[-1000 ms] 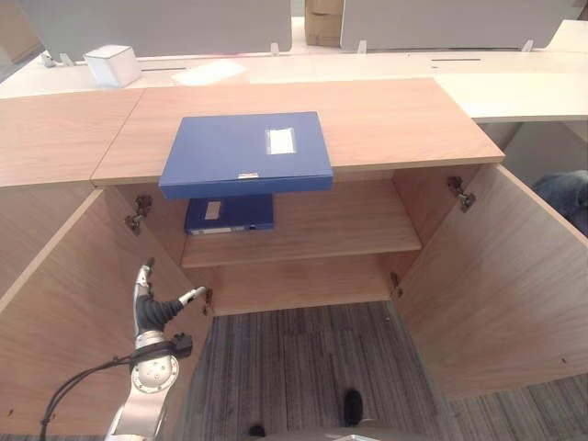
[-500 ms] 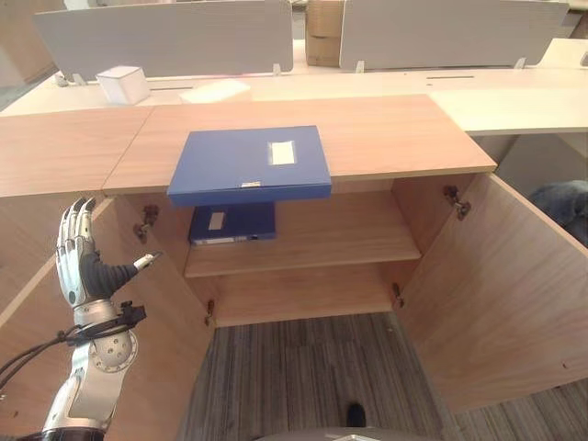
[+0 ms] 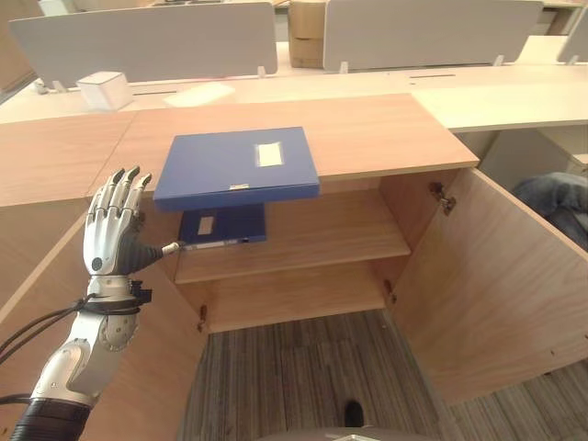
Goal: Put the empty folder in the office cabinet
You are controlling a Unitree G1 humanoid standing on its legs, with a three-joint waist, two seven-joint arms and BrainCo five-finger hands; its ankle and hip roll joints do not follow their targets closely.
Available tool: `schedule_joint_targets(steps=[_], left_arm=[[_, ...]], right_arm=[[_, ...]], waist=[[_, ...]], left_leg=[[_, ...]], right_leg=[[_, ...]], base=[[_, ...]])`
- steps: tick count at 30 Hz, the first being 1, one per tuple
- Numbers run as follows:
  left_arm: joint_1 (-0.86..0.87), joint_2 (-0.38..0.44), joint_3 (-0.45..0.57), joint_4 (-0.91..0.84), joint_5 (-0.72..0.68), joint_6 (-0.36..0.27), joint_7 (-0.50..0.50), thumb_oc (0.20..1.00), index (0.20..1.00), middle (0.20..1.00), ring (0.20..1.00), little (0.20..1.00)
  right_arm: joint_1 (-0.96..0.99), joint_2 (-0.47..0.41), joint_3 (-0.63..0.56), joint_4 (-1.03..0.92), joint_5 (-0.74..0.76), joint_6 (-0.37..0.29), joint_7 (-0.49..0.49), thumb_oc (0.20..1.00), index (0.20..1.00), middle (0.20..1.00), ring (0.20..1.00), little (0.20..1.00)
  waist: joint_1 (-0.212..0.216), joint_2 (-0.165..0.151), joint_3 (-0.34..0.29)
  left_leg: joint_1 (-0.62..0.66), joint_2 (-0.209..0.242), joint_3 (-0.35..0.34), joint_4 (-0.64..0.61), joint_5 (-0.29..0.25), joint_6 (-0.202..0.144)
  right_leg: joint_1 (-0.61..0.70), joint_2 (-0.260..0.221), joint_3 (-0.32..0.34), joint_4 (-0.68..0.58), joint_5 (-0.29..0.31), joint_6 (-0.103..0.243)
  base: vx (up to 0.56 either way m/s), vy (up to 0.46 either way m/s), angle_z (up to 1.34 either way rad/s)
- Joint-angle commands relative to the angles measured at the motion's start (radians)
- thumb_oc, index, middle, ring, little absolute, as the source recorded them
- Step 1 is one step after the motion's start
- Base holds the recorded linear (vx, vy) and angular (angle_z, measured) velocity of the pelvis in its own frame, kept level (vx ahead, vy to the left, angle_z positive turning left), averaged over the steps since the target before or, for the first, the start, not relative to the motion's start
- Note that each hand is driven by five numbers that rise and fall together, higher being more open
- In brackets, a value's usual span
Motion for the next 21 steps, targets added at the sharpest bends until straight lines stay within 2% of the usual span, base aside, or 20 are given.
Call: schedule_joint_targets(steps=[1, 21], left_arm=[[-0.114, 0.077, -0.01, 0.037, 0.04, 0.018, 0.001, 1.0, 1.0, 1.0, 1.0, 1.0], [-0.284, 0.118, -0.14, 0.177, 0.064, 0.049, -0.007, 1.0, 1.0, 1.0, 1.0, 1.0]], right_arm=[[-0.053, -0.017, 0.042, 0.039, -0.022, -0.002, -0.009, 1.0, 1.0, 1.0, 1.0, 1.0], [-0.05, -0.029, 0.051, 0.051, -0.023, -0.003, -0.012, 1.0, 1.0, 1.0, 1.0, 1.0]], waist=[[-0.03, -0.028, 0.007], [-0.058, -0.027, -0.004]], left_leg=[[-0.023, -0.02, 0.01, 0.0, -0.101, -0.011], [-0.027, -0.011, 0.033, 0.0, -0.099, -0.016]], right_leg=[[0.056, -0.047, -0.004, 0.003, -0.118, 0.074], [0.048, -0.041, 0.008, 0.003, -0.12, 0.077]], base=[[0.0, -0.009, -0.07], [0.01, -0.005, -0.04]])
